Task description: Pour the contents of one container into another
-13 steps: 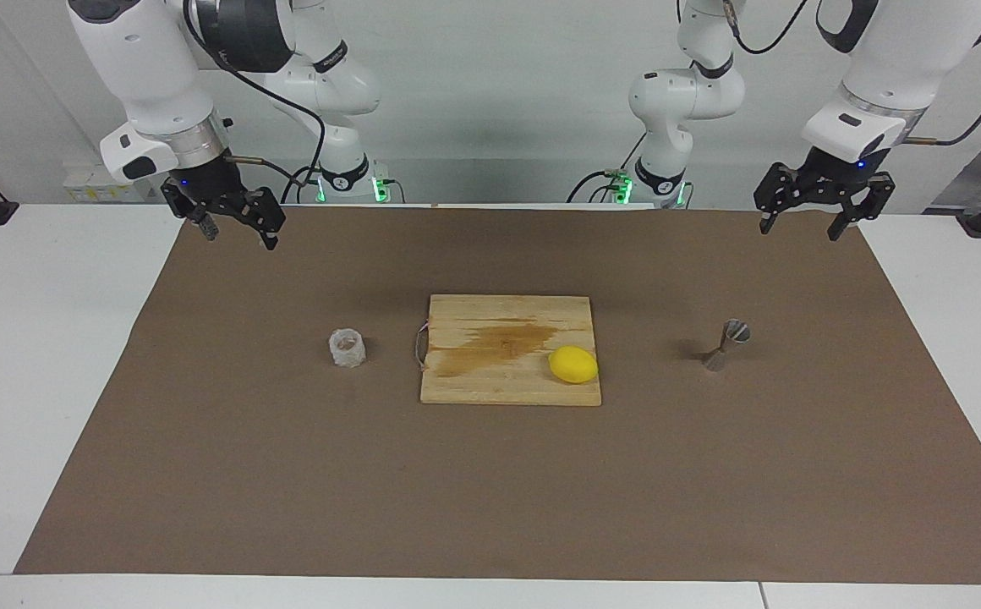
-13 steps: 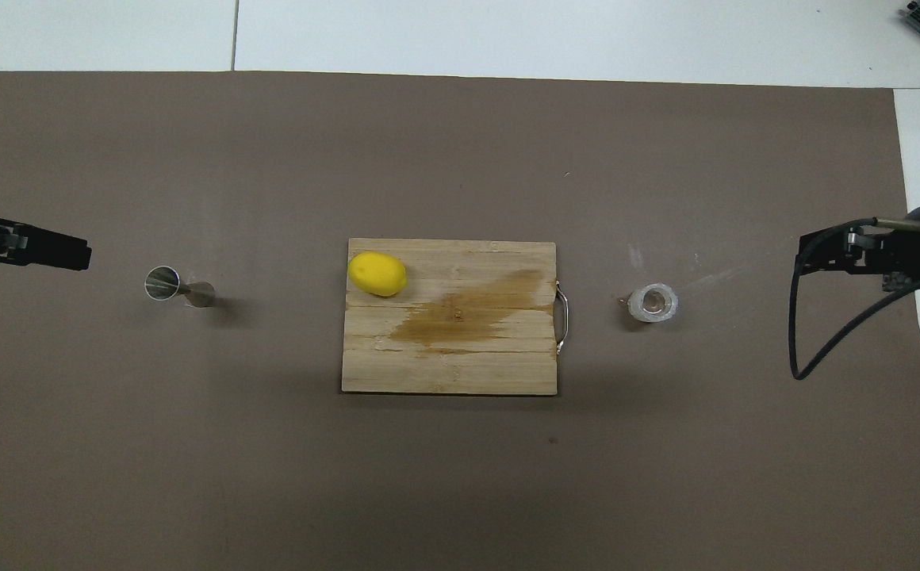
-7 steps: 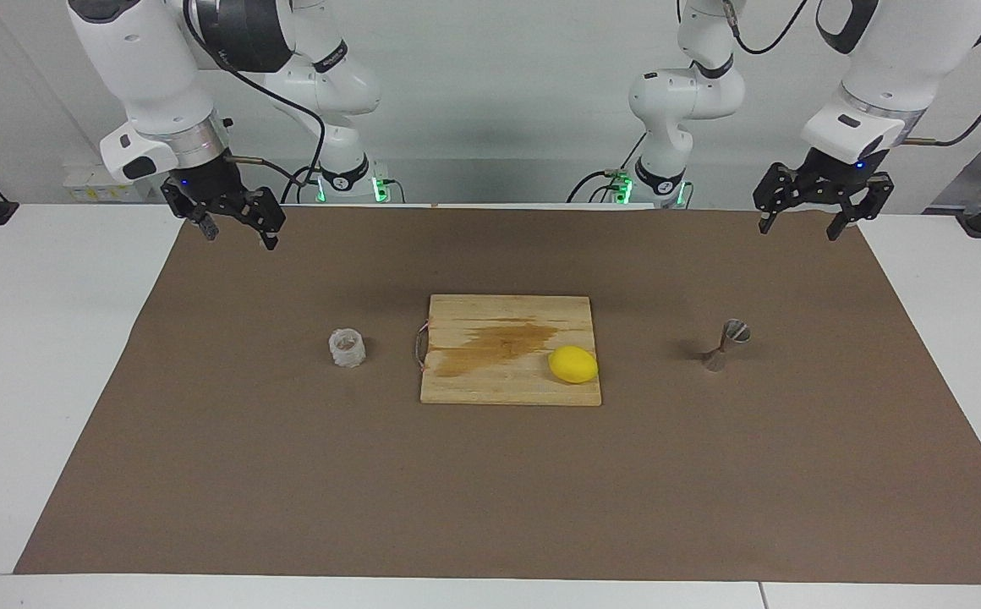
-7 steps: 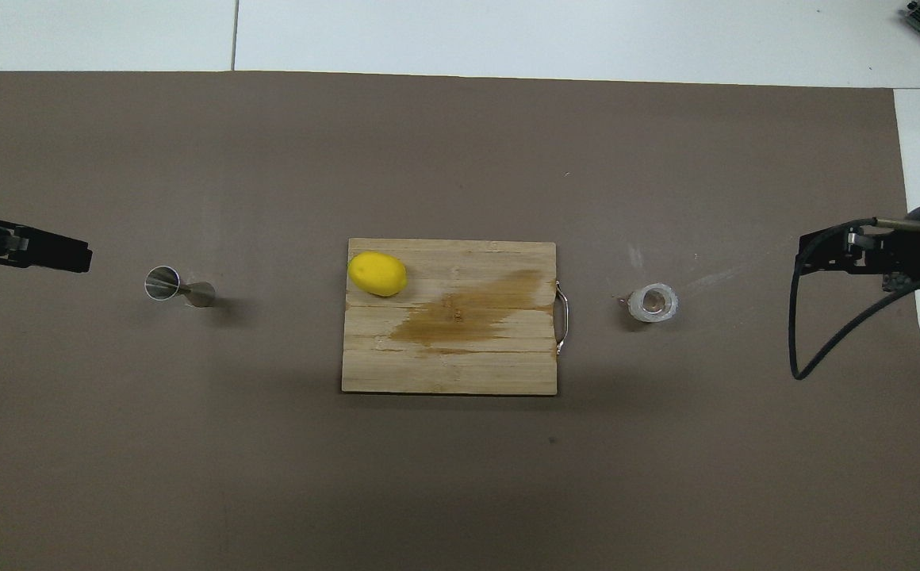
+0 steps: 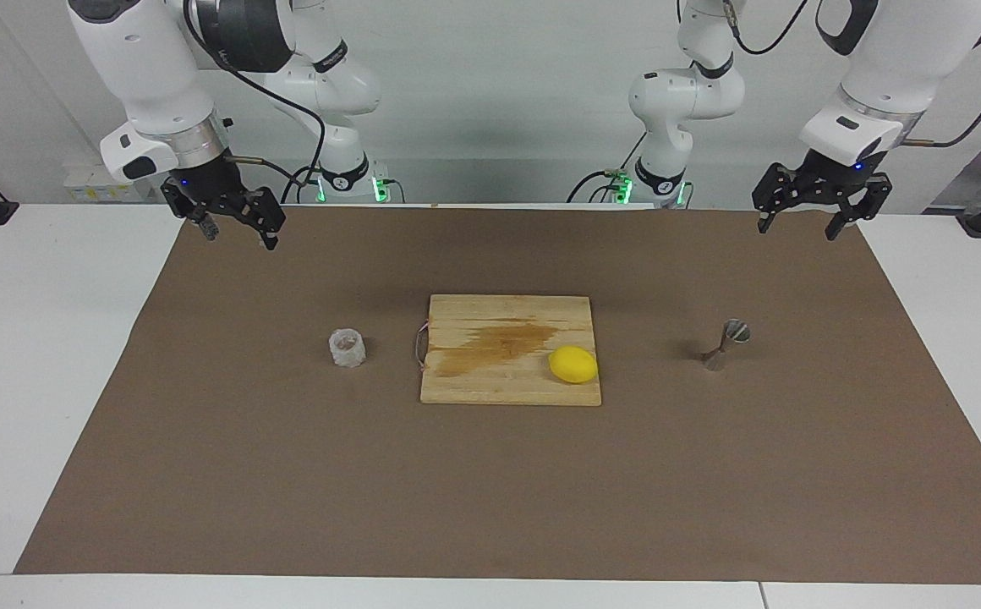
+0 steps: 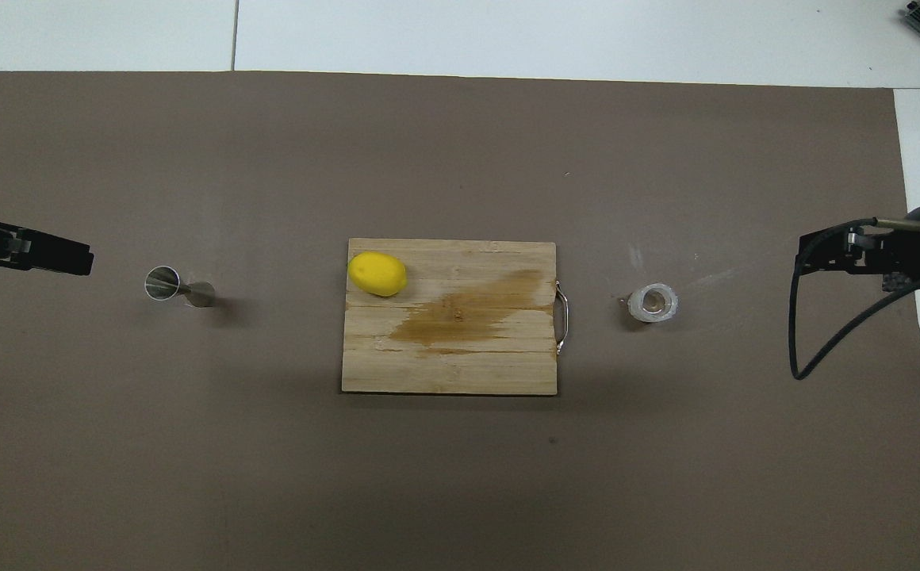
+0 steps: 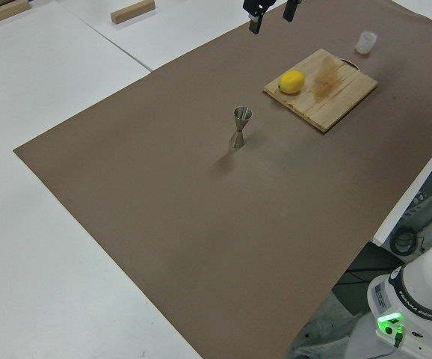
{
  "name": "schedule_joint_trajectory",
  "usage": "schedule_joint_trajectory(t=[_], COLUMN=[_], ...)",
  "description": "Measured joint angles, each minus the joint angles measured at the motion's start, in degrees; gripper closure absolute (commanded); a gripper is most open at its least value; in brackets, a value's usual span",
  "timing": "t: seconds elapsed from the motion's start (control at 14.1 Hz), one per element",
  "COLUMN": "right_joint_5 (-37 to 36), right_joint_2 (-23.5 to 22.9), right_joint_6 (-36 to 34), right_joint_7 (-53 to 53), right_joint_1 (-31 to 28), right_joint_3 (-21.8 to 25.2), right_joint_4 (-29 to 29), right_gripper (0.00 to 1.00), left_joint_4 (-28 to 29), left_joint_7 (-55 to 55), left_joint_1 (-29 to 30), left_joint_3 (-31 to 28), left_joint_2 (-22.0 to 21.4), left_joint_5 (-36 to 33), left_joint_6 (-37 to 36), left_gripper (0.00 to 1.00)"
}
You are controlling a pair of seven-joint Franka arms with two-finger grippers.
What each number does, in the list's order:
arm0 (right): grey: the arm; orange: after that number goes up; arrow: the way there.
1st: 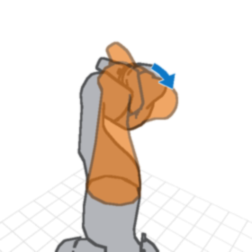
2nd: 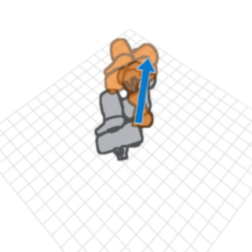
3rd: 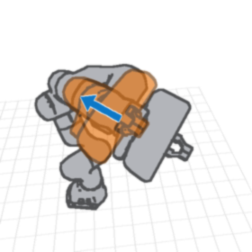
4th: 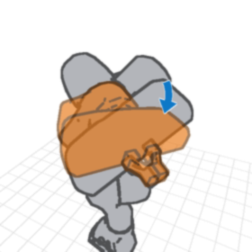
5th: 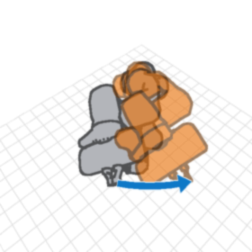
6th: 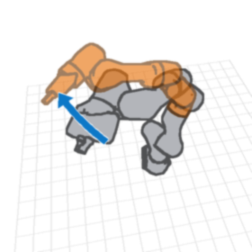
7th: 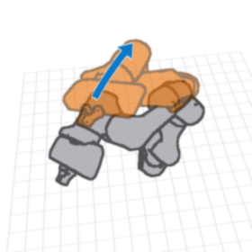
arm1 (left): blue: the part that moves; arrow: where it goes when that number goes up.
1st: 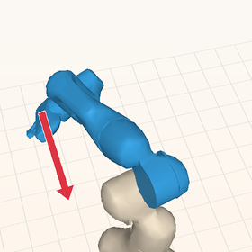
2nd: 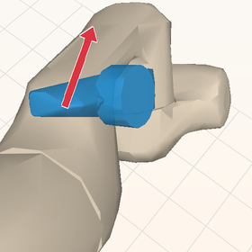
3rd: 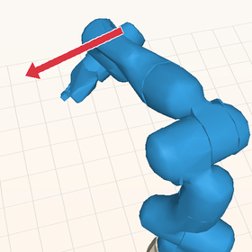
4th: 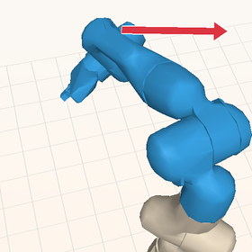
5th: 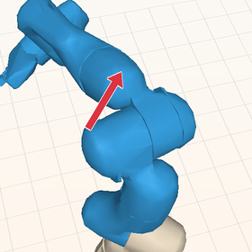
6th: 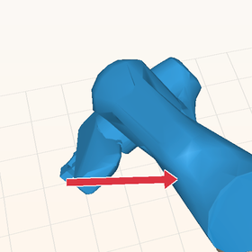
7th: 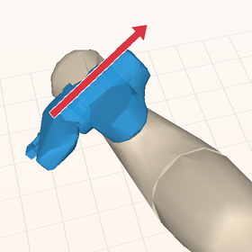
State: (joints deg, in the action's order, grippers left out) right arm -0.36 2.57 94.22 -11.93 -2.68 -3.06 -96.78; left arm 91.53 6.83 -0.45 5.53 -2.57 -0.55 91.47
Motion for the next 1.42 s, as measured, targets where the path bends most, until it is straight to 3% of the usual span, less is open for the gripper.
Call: schedule_joint_trajectory(t=[1.13, 1.42], right_joint_5=[0.00, 0.00], right_joint_2=[0.00, 0.00], right_joint_6=[0.00, 0.00], right_joint_7=[0.00, 0.00], right_joint_1=[0.00, 0.00], right_joint_3=[0.00, 0.00], right_joint_4=[0.00, 0.00], right_gripper=[0.00, 0.00], left_joint_4=[0.00, 0.01], left_joint_7=[-1.13, -7.74], left_joint_1=[0.71, 3.88], left_joint_3=[-0.25, -0.36], left_joint_2=[2.12, 5.27], left_joint_5=[0.20, 5.31], left_joint_6=[-0.06, -0.07], left_gripper=[0.00, 0.00])
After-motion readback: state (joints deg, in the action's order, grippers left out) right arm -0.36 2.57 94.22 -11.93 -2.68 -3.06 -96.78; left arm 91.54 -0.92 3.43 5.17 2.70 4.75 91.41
